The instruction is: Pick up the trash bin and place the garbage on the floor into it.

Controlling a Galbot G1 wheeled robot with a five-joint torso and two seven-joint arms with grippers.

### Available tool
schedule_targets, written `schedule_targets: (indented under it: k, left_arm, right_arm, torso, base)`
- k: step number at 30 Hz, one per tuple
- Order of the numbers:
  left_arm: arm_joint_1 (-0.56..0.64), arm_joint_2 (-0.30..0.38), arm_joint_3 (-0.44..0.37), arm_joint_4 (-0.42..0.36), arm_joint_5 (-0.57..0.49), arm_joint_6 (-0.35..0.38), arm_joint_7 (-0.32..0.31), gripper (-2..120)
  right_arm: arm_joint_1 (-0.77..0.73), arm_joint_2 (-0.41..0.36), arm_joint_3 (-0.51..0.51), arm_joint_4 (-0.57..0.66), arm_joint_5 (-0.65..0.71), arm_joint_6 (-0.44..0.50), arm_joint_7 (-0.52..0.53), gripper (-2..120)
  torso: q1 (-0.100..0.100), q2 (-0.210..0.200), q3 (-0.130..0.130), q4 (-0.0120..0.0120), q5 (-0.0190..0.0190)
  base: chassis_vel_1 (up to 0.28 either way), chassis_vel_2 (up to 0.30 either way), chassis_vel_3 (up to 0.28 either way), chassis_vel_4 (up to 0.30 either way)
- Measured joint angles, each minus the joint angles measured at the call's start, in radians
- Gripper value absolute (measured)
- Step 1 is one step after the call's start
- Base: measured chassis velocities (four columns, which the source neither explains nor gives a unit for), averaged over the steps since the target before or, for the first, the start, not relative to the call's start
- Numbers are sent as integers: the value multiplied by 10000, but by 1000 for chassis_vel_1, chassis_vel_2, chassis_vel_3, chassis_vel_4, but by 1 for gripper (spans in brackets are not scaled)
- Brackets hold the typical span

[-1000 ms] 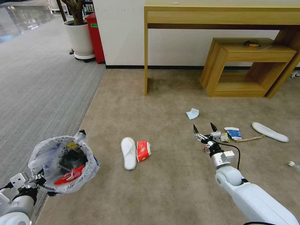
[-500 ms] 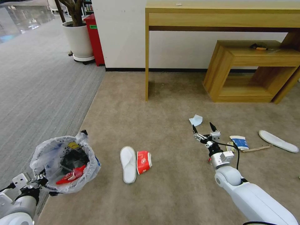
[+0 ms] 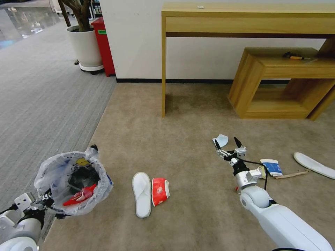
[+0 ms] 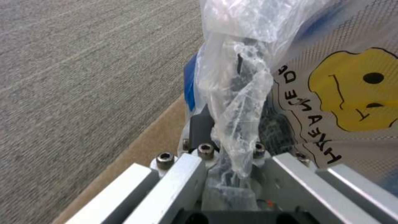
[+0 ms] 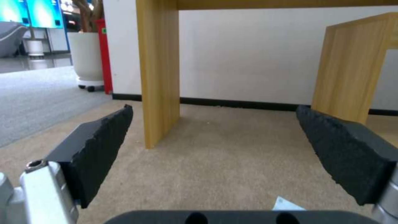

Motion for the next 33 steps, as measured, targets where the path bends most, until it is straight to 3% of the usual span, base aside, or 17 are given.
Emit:
schedule_targets:
  k: [9,13,18,24,33]
  left_arm:
    - [-47,22,29,21,9,-20,1,0]
    - [-73,63,73,44,14,-6,-7,0]
    - [-87,63,125,67,44,-3,-9,0]
    - [-151,66,233,89,102,13,-29,0]
    - [-244,127,326,230,144,27,-41,0]
  right_arm:
    - [-139,-33,-276,-125,-232,303,-110,100]
    - [-332,-427,-1539,-165,-389,286,-171,100]
    - [-344,-572,-2374,-366,-584,317,-297,100]
    - [-283,-922,-3577,-429,-258,468,-1208,100]
    - [-89,-1245,-4263,-626,534,1021,-2603,100]
  torso:
    - [1,0,1,-1,1]
    - [-2,0,-1,0,2]
    - [-2,0,0,-1,2]
    - [-2,1,-1,0,1]
    - [-2,0,-1,0,3]
  base:
    - [-74,72,64,-62]
    - [0,0,0,0]
    - [0,0,0,0]
    - [0,0,0,0]
    - [0,0,0,0]
